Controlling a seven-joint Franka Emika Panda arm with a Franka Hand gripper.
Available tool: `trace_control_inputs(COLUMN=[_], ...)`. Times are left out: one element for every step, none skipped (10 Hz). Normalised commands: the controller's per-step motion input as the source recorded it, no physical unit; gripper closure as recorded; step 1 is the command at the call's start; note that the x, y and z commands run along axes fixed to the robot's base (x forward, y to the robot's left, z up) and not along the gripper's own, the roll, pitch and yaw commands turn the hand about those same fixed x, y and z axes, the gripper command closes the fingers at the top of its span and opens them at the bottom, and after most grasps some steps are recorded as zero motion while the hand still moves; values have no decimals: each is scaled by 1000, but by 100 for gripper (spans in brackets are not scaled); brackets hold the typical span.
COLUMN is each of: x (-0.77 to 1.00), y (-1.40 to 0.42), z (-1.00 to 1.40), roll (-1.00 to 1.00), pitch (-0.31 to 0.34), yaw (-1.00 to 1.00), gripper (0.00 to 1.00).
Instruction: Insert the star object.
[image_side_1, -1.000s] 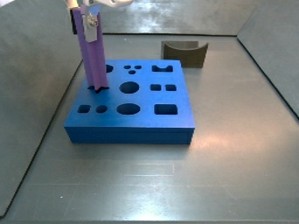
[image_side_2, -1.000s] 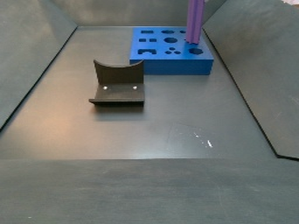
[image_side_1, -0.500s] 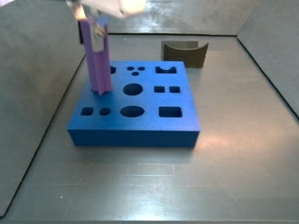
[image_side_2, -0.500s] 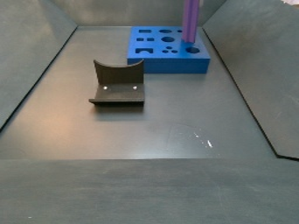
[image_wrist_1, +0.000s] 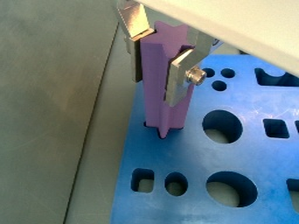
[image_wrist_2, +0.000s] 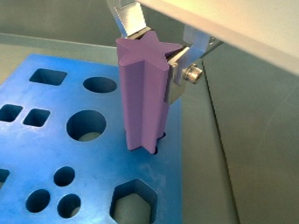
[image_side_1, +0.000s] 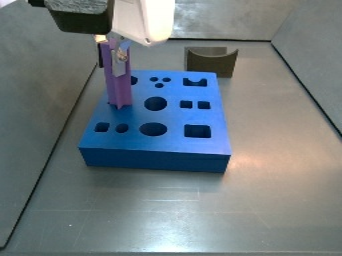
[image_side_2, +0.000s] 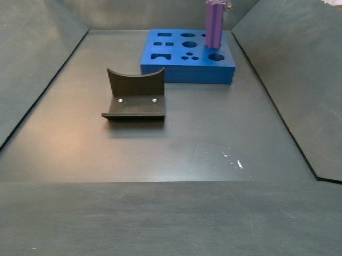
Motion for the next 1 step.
trace_control_inputs(x=[0], y=[0], z=[0], roll=[-10], pitch=[0], yaw=[0], gripper=[100])
